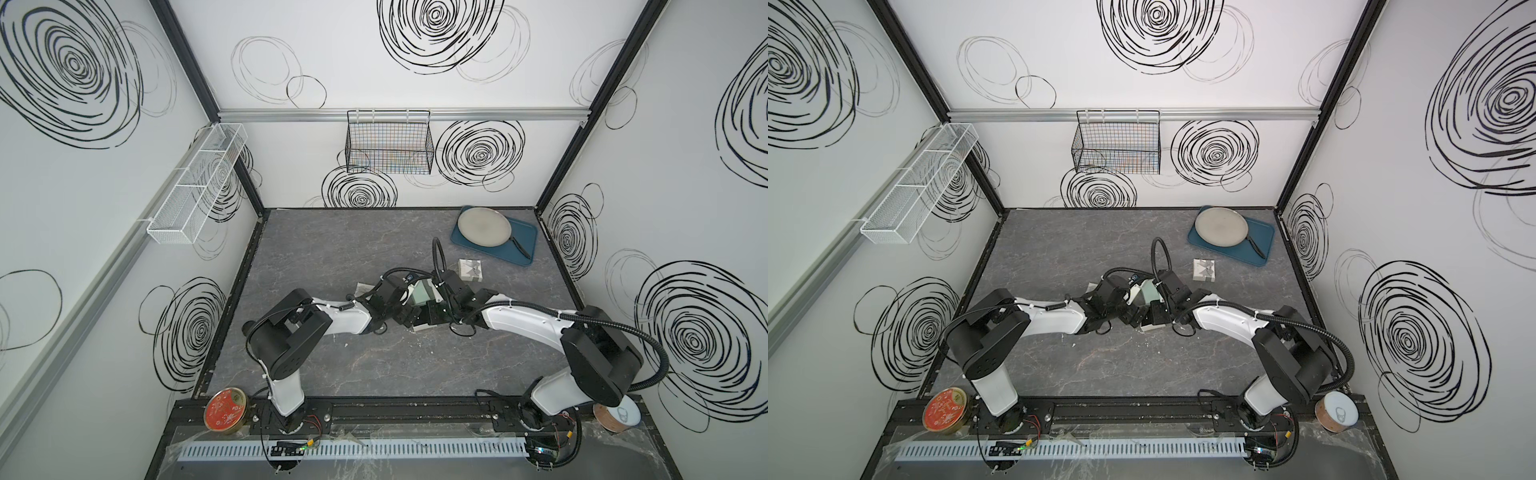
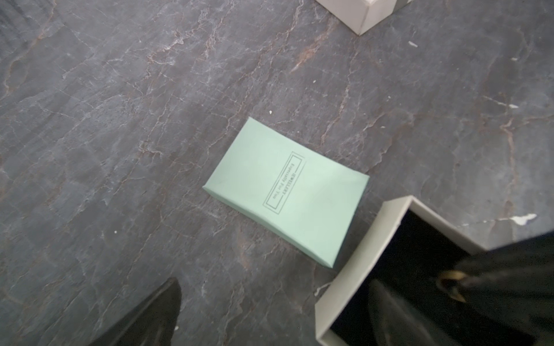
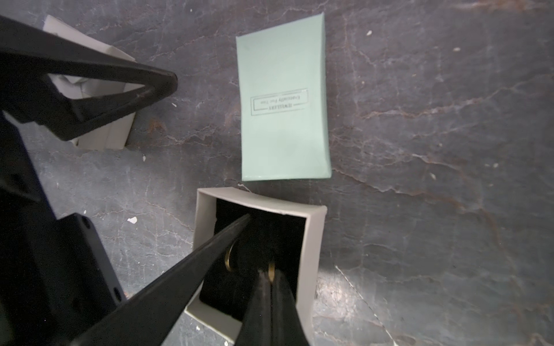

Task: Take the rings out of the lift-off lid box
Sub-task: Take out the ring from the jewelry box, then place the ring at the center of the board.

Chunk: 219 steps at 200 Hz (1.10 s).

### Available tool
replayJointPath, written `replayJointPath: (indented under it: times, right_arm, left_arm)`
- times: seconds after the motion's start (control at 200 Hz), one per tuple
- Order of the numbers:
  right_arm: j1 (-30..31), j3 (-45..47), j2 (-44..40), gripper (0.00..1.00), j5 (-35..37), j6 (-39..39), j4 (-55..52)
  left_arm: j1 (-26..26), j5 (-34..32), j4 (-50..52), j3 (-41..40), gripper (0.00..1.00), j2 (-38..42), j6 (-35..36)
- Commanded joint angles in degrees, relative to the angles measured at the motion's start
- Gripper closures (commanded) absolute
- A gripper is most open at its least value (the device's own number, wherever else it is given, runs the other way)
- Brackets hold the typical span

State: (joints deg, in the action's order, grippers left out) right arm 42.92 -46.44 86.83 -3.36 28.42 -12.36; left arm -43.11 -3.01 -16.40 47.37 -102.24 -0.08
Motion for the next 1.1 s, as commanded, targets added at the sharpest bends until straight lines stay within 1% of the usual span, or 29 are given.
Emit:
replayJointPath:
  times: [0.0,0.235,0.375,0.465,0.615,0.726,0.826,0.921,1.091]
  right_arm:
    - [-0.6,1.0,-2.2,1.00,-1.1,1.3,2.1]
    - [-1.4,2.9,-5.0,1.00,-2.4,1.4,2.9]
    - [-1.8,5.1,-8.5,1.00,-4.6,1.2,2.9]
    - [-1.9,7.7,-12.1,1.00,-7.7,0.8,2.7]
    - [-1.2,13.5,-18.5,1.00,-16.1,0.0,2.3]
    - [2.7,17.4,-21.1,1.00,-19.6,0.7,4.2]
    - [8.0,19.7,-19.8,1.00,-20.6,3.2,7.5]
    - [12.1,19.6,-15.8,1.00,-21.2,5.5,10.3]
    - [15.7,18.7,-8.8,1.00,-21.9,7.4,15.8]
  left_arm:
    - [-0.3,0.0,0.1,0.8,0.00,-0.8,0.8]
    - [-0.3,0.0,0.4,0.9,0.00,-0.5,1.0]
    - [-0.3,0.0,0.4,0.6,0.00,0.4,1.2]
    - [-0.3,0.7,-0.4,0.2,0.00,1.8,1.3]
    - [-0.2,1.4,-2.4,-1.2,0.00,5.4,1.6]
    - [0.0,1.7,-4.0,-2.1,0.00,8.0,1.9]
    - [0.1,1.5,-4.9,-3.1,0.00,10.3,1.9]
    - [0.4,1.0,-5.2,-4.3,0.00,12.3,1.9]
    - [0.7,0.4,-4.8,-6.9,0.00,15.3,1.9]
